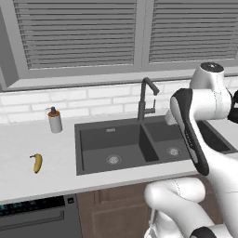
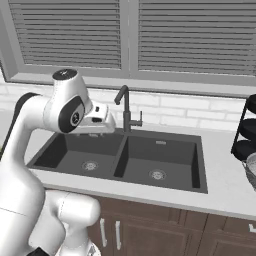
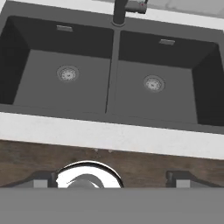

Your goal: Put the colander in the sink, put the banana in the colander, and turn on the sink faucet and pour water over the colander.

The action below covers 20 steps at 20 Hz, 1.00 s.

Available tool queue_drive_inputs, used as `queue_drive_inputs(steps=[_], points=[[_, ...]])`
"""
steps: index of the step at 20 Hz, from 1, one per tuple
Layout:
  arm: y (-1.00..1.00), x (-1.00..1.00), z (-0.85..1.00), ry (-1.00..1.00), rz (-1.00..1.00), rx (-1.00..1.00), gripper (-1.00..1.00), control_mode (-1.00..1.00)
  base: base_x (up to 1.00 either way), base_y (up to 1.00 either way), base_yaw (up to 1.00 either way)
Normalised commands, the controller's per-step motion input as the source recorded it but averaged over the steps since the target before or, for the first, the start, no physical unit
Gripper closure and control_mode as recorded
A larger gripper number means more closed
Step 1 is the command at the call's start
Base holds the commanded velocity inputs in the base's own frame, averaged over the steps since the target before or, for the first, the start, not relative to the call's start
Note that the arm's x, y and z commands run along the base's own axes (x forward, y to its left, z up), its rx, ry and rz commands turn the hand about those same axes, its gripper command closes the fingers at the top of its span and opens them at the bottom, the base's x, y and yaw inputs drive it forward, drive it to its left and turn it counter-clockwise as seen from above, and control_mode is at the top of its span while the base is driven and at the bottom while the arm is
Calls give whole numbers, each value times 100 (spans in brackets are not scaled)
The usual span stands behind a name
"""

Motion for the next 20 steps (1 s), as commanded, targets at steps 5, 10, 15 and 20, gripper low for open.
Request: queue_drive_inputs(steps=[5, 10, 15, 20], points=[[-74, -34, 0, 17, 0, -14, -100, -100, 0, 0, 0], [-74, -6, -7, 12, 0, -20, -100, -100, 0, 0, 0], [-78, 7, -6, 21, 0, -20, -100, -100, 0, 0, 0], [-74, 22, -12, 17, -3, -5, -100, -100, 0, 0, 0]])
